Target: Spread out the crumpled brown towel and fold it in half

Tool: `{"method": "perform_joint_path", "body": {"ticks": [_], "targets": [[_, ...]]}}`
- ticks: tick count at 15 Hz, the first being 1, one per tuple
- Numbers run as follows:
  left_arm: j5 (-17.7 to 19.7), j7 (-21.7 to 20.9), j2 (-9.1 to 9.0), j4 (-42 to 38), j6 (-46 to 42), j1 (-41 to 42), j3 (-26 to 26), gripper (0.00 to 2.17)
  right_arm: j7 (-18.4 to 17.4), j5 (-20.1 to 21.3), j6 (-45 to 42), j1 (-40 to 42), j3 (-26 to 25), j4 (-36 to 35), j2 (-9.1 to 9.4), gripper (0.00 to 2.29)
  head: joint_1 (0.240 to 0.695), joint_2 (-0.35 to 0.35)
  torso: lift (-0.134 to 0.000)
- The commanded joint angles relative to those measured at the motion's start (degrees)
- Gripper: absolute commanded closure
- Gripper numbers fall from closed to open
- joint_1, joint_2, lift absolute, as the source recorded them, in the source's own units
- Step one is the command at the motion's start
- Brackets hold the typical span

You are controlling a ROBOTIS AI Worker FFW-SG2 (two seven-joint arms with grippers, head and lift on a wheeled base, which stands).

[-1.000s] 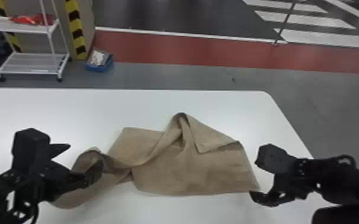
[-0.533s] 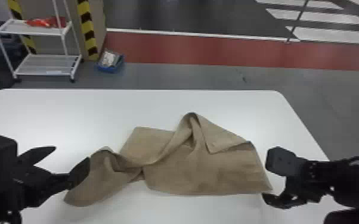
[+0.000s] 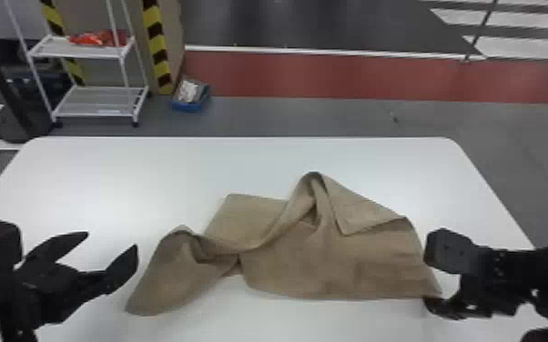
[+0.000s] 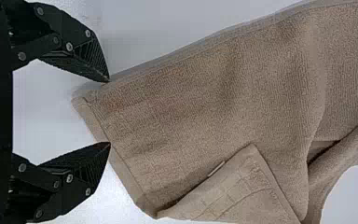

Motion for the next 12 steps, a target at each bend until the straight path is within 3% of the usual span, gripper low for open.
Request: {"method": "perform_joint_path", "body": {"ticks": [1,7,10,12], "targets": [[0.4,-0.1,-0.15,0.2,0.0,0.2,0.7,0.03,0.2,-0.1,0.0,0.3,-0.5,0.1,-0.05,0.48,0.695,-0.058,-0.124],[0.8,-0.3,-0.15,0.3,0.0,0.4,1.2,0.03,0.2,0.6,-0.2,-0.6,-0.2,2.1,-0.4,0.57,0.695,-0.056,-0.124],[0.8,-0.3,-0.15,0.3,0.0,0.5,1.4,0.03,0.2,-0.1,-0.2,-0.9,-0.2,2.6,-0.57,0.77,0.695,-0.056,-0.124],[0.8,-0.3,-0.15,0.3,0.0,0.5,1.4,0.03,0.2,-1.0,-1.1,-0.9,-0.5,2.6,-0.57,1.15,0.695,-0.055,-0.124]]}}
